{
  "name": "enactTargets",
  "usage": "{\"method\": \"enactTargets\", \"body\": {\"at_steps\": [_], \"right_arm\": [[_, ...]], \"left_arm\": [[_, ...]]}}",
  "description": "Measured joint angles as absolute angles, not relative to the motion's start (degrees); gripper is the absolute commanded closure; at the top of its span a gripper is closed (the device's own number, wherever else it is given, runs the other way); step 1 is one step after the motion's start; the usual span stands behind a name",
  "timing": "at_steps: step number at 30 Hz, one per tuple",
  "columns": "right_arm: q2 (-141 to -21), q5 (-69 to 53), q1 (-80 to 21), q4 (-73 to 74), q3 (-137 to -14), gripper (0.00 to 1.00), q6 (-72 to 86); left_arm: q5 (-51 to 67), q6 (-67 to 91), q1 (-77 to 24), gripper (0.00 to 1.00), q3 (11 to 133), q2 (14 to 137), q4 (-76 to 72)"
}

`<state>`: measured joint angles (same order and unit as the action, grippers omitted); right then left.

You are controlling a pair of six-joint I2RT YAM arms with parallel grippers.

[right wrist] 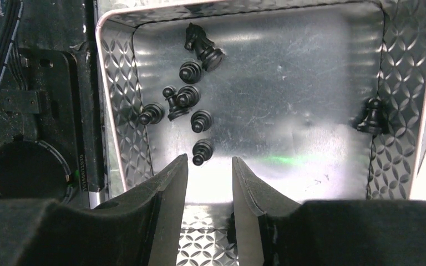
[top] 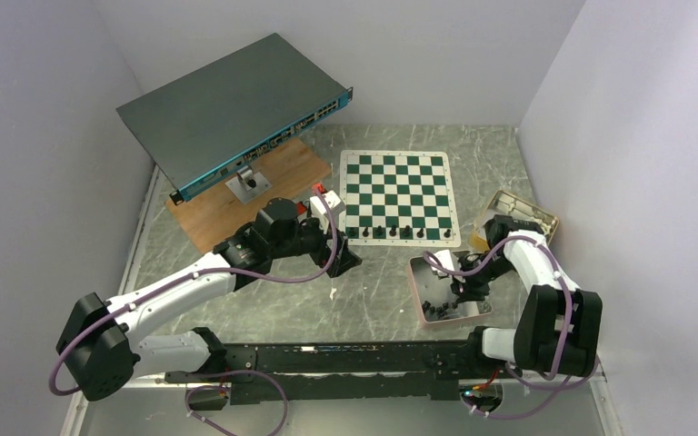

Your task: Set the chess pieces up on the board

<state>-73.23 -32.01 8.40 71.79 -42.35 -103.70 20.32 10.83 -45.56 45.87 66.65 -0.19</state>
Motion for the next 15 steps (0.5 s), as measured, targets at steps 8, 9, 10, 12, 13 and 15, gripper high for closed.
{"method": "enactTargets", "body": {"at_steps": [8, 9, 10, 12, 13, 15], "right_arm": [[-73.3, -35.9, -2.6, 68.4, -42.4, 0.6, -98.5], [-73.4, -36.5, -3.9, 67.8, -42.4, 0.6, -97.9], [-73.7, -37.2, -5.8, 67.0, -42.4, 0.6, -96.8], [-74.5, -38.2, -8.2, 65.4, -42.4, 0.6, -95.1], [-74.9, -38.3, -9.2, 64.5, -42.4, 0.6, -94.3], [-75.5, -38.2, -10.5, 62.9, -42.4, 0.6, -93.1]], "left_arm": [[20.7, 11.3, -45.6, 0.01, 45.9, 66.7, -0.7], [20.7, 11.3, -45.6, 0.01, 45.9, 66.6, -0.7], [20.7, 11.3, -45.6, 0.01, 45.9, 66.7, -0.7], [20.7, 11.3, -45.6, 0.01, 45.9, 66.6, -0.7], [20.7, 11.3, -45.6, 0.01, 45.9, 66.6, -0.6], [20.8, 11.3, -45.6, 0.01, 45.9, 66.6, -0.6]]}}
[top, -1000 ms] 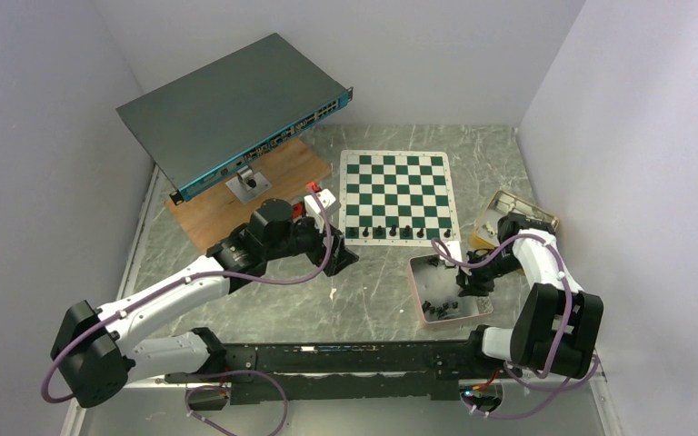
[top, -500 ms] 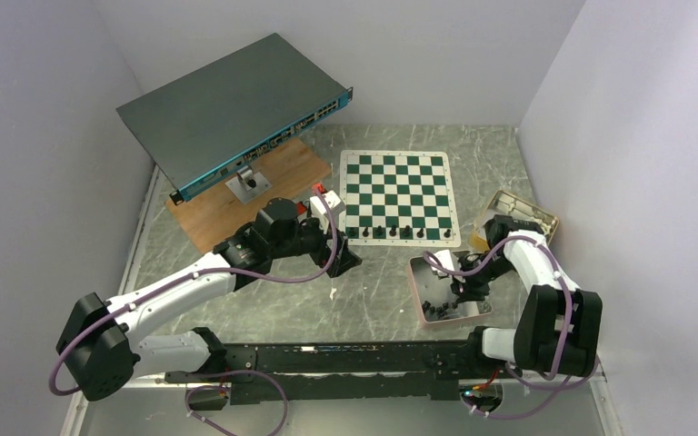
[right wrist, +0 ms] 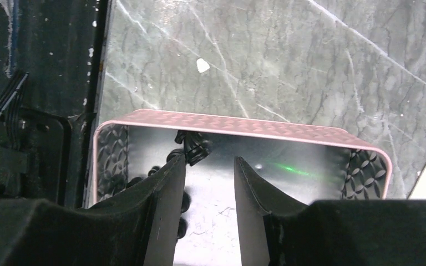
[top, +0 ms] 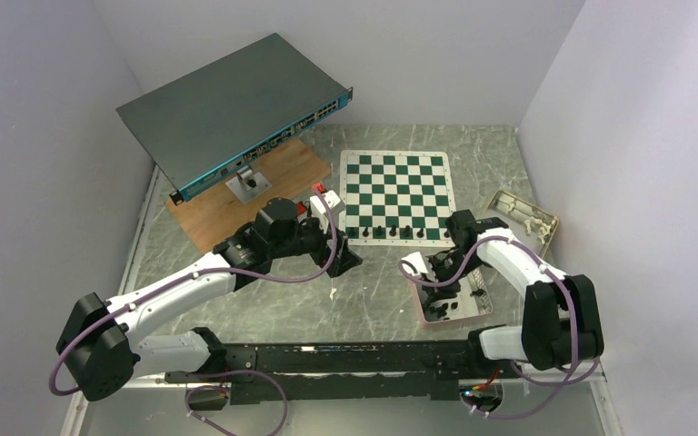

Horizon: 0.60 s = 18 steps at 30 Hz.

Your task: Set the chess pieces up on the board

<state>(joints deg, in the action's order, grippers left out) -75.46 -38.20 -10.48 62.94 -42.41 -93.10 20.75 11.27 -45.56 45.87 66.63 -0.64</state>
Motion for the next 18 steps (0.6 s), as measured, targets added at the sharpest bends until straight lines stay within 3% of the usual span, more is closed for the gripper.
{"method": "enactTargets", "body": {"at_steps": [18], "right_arm": [[-78.3, -34.8, -14.0, 57.4, -40.8, 0.54, -89.6]], "left_arm": [[21.1, 11.2, -45.6, 0.01, 45.8, 66.6, -0.6]]}}
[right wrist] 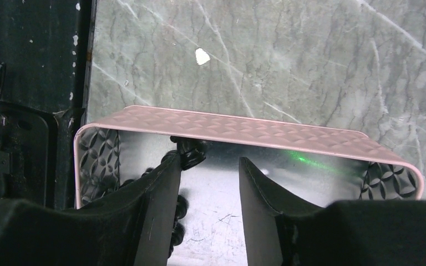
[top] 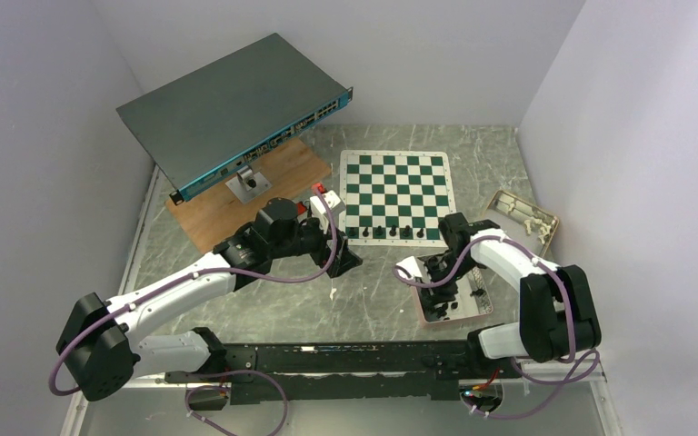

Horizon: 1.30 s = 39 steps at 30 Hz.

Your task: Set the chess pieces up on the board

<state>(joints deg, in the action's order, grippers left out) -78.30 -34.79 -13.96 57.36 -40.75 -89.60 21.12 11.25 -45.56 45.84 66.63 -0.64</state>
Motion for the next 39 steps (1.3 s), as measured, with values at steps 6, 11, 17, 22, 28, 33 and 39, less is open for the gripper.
{"method": "enactTargets", "body": {"at_steps": [6, 11, 17, 22, 28, 33, 39], "right_arm": [[-78.3, -33.4, -14.2, 57.3, -39.7, 0.54, -89.8], [-78.4, -32.9, -15.4, 56.8, -38.5, 0.55, -89.7], [-78.4, -33.0, -16.3, 55.5, -38.5, 0.64, -88.8], [-78.4, -32.9, -16.6, 54.0, -38.3, 0.76, -88.2], [-77.1, -32.0, -16.6, 52.2, -37.5, 0.87, -85.0], [-74.8, -30.3, -14.2, 50.1, -36.6, 0.89, -80.5], [-72.8, -28.9, -7.5, 47.7, -36.2, 0.9, -76.1]], "left_arm": [[21.1, 11.2, -45.6, 0.01, 45.8, 66.6, -0.6], [21.1, 11.3, -45.6, 0.01, 45.8, 66.6, -0.6], [21.2, 11.3, -45.6, 0.01, 45.8, 66.7, -0.6], [21.2, 11.3, -45.6, 0.01, 45.8, 67.2, -0.6], [21.2, 11.4, -45.6, 0.01, 45.8, 67.5, -0.6], [21.7, 11.5, -45.6, 0.01, 45.8, 68.0, -0.6], [22.7, 11.8, -45.6, 0.01, 45.8, 68.6, -0.7]]}}
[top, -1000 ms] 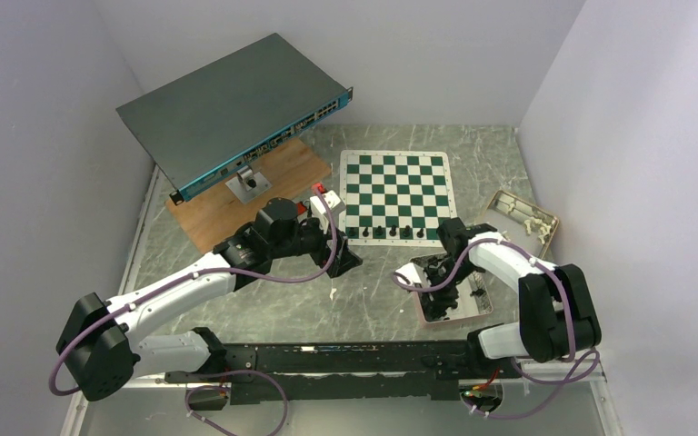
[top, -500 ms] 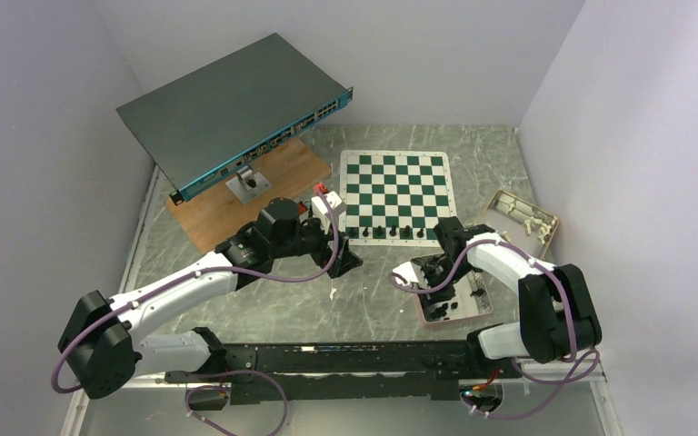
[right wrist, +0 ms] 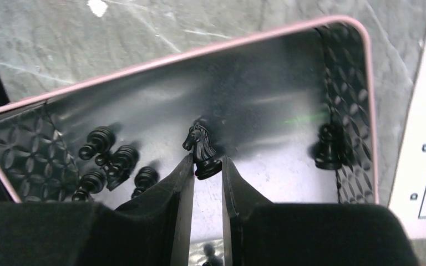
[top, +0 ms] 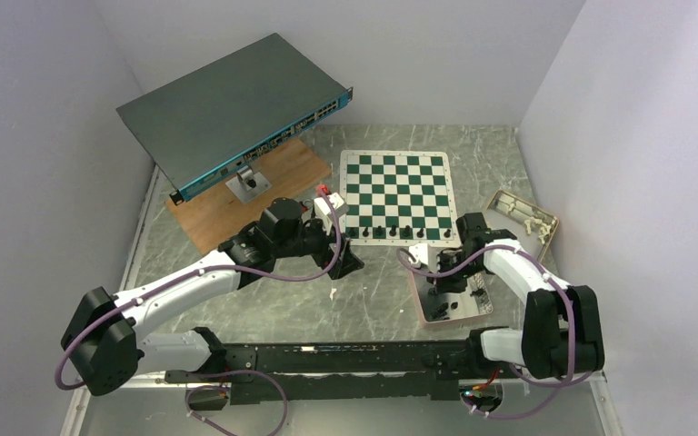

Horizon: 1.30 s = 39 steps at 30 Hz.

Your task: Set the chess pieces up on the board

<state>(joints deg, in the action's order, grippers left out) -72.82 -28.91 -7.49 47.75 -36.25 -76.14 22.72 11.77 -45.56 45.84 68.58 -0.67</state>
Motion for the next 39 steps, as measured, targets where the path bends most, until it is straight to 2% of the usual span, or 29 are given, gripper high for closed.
{"method": "enactTargets", "body": {"at_steps": [13, 21, 26, 33, 39], "right_arm": [[-74.4, -27.3, -5.0, 41.1, -35.9, 0.85, -67.2], [-74.5, -27.9, -4.6, 40.9, -36.2, 0.89, -66.8], [-71.5, -28.9, -3.4, 45.3, -37.1, 0.9, -66.8], [-63.2, -35.5, -3.1, 54.2, -43.1, 0.91, -66.3], [-60.4, -44.1, -3.1, 54.7, -44.9, 0.91, -62.8]], "left_arm": [[24.9, 13.7, -45.6, 0.01, 45.8, 70.5, -2.9], [26.9, 17.5, -45.5, 0.01, 45.1, 71.4, -6.4], [30.0, 24.4, -45.1, 0.01, 42.5, 73.1, -13.5], [34.5, 41.3, -44.2, 0.01, 39.8, 79.9, -31.9], [34.9, 52.4, -44.2, 0.11, 39.8, 86.3, -42.6]]}}
